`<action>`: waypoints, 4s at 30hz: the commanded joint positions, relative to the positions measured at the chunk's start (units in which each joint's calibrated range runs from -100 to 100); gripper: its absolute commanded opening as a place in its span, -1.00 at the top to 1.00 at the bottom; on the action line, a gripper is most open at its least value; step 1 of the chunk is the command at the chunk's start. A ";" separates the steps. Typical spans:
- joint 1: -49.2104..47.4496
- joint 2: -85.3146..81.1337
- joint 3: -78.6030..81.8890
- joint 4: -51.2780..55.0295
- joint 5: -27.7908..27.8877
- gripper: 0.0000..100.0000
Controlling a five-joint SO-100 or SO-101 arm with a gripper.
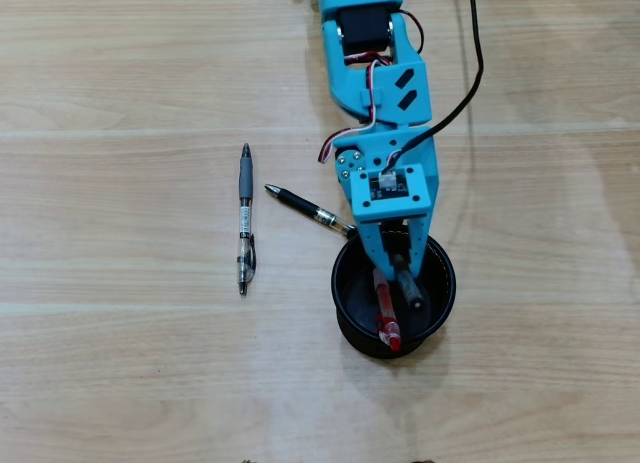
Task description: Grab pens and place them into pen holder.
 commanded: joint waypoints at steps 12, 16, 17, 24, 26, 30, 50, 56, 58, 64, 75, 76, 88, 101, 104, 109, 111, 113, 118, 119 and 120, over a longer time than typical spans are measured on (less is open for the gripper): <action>1.70 -1.83 -1.05 -5.12 2.65 0.77; 2.58 -7.67 -0.33 -1.00 6.52 0.76; 3.39 -9.53 -0.87 3.22 8.45 0.76; 14.76 -19.75 -13.54 52.64 23.77 0.76; 18.47 -18.91 -16.17 62.00 26.33 0.76; 22.99 -13.58 -16.62 69.40 29.41 0.75; 22.74 10.93 -25.22 68.71 29.26 0.59; 22.50 12.62 -25.50 67.25 29.20 0.59; 22.42 13.13 -25.50 66.39 29.20 0.59; 22.42 14.48 -25.13 66.47 29.20 0.59; 22.42 18.37 -24.86 66.82 29.20 0.63; 22.42 18.71 -24.86 66.65 29.15 0.66; 23.71 18.37 -27.03 66.47 23.66 0.97; 29.60 -1.24 -35.27 67.33 21.52 0.97; 27.99 -4.88 -36.54 67.33 18.17 0.97; 21.13 -7.92 -39.71 66.47 12.58 0.97; 17.91 -8.60 -40.52 66.39 10.65 0.97; 14.60 -8.85 -41.16 66.13 8.71 0.97; 6.29 -8.17 -39.98 52.38 5.42 0.97; 4.84 -8.17 -38.53 48.94 4.74 0.97; 3.71 -8.17 -36.63 45.76 3.96 0.97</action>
